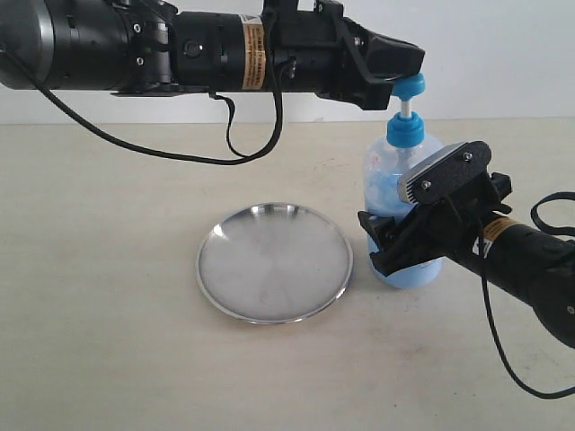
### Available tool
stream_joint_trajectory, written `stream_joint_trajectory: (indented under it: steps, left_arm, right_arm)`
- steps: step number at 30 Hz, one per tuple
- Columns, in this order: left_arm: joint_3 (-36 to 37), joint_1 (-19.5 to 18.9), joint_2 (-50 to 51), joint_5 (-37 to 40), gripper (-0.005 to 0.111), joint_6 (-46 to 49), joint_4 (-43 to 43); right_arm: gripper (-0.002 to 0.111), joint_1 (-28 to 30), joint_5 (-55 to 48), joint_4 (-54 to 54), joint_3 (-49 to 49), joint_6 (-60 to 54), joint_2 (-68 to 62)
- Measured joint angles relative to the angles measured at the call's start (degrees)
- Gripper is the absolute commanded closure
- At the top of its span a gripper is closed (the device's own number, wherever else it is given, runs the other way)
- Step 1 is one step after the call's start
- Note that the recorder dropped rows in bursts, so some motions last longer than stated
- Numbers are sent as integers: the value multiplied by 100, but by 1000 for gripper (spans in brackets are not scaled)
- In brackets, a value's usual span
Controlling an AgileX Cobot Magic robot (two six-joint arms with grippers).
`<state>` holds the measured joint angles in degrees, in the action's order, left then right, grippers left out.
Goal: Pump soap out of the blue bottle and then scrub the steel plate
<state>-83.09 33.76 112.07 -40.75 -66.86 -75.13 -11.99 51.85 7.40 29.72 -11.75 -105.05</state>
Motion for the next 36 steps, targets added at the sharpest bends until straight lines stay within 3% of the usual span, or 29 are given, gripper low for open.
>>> stream_joint_trajectory:
  steps: [13,36]
  left_arm:
    - [-84,0,-89,-34,103,-926,-965]
    - [-215,0,120,-274,103,-1513,-1213]
  right_arm:
    - [108,0,-8,0,0,12,10]
    - [108,0,-22,-57,0,91,10]
